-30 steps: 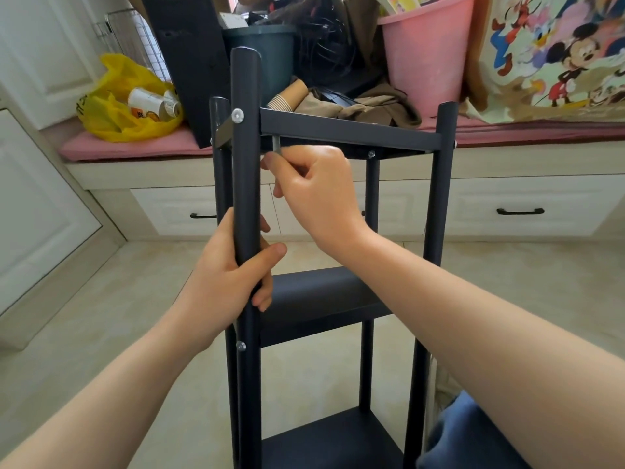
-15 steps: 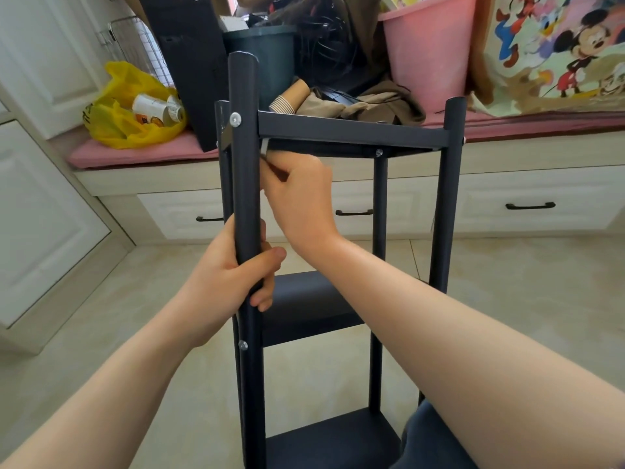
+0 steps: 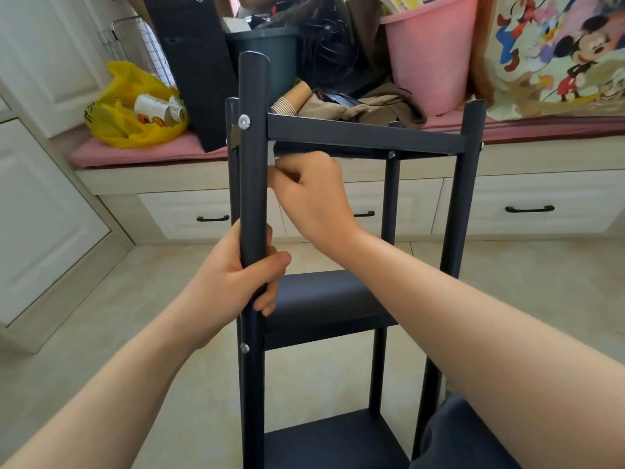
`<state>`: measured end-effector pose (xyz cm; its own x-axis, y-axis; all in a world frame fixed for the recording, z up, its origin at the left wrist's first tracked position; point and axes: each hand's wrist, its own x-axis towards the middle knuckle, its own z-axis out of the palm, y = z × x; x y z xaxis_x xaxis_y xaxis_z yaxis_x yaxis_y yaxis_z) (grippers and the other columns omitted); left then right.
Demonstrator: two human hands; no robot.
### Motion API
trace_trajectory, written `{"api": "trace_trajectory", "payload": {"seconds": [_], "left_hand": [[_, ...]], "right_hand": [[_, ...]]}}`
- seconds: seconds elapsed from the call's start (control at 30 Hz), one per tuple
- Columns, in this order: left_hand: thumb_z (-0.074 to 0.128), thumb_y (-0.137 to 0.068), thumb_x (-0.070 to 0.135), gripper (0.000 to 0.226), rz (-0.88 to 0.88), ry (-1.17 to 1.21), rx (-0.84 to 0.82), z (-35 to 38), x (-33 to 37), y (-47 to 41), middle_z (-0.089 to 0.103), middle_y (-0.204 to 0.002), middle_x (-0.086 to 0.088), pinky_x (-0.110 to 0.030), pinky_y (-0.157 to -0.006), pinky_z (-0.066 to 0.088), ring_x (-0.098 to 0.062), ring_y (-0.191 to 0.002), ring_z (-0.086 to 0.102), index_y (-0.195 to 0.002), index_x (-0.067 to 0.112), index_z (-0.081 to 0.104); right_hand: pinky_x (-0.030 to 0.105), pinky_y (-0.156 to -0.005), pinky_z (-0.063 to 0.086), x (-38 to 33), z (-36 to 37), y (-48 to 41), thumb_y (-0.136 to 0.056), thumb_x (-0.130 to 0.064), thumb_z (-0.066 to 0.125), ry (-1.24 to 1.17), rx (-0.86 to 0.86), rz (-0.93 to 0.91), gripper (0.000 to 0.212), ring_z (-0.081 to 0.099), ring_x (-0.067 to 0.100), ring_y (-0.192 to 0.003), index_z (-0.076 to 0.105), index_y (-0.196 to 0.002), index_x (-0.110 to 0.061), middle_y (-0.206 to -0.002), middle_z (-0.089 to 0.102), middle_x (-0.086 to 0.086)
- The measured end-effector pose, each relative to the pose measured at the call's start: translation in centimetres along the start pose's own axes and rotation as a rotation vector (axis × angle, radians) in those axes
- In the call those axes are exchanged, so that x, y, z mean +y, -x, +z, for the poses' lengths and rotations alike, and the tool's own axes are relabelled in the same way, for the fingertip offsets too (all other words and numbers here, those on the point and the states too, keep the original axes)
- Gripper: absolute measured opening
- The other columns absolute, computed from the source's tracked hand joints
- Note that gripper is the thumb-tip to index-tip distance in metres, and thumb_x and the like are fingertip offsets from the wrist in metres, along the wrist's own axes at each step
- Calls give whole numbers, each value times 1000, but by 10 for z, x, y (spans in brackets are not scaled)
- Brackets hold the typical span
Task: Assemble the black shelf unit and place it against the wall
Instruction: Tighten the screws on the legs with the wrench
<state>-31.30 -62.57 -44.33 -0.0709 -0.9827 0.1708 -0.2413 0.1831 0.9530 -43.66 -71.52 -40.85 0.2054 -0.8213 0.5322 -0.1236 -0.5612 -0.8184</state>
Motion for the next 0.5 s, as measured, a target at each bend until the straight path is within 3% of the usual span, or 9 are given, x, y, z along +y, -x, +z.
{"api": "trace_trajectory", "payload": {"seconds": [0.1, 0.2, 0.37, 0.5], "left_hand": [[61, -91, 17, 28, 9, -10, -17, -1, 0, 2, 37, -48, -11, -35, -52, 46, -28, -45, 36, -85, 19, 34], [61, -92, 16, 29, 14, -13, -18, -1, 0, 3, 36, -48, -11, -33, -52, 45, -28, -44, 35, -86, 17, 33], [61, -90, 18, 29, 14, -14, -16, 1, 1, 3, 36, -48, -11, -32, -52, 44, -28, -44, 35, -85, 17, 32], [62, -89, 18, 30, 10, -15, -13, 4, 2, 2, 35, -48, -10, -33, -51, 44, -28, -44, 35, -84, 16, 32]], "right_hand": [[44, -65, 49, -6, -7, 1, -90, -5, 61, -42, -20, -16, 29, 55, 32, -64, 64, -65, 8, -60, 60, 18], [47, -70, 49, -10, -12, 1, -89, -6, 61, -65, 8, -16, 27, 59, 40, -73, 67, -70, 11, -67, 64, 26], [43, -71, 50, -13, -17, 4, -92, -7, 62, -35, 13, -44, 28, 59, 30, -64, 71, -69, 7, -62, 65, 16], [34, -64, 45, -12, -18, 6, -95, -11, 63, -18, 28, -24, 38, 44, 11, -50, 63, -58, 1, -49, 52, 2]]}}
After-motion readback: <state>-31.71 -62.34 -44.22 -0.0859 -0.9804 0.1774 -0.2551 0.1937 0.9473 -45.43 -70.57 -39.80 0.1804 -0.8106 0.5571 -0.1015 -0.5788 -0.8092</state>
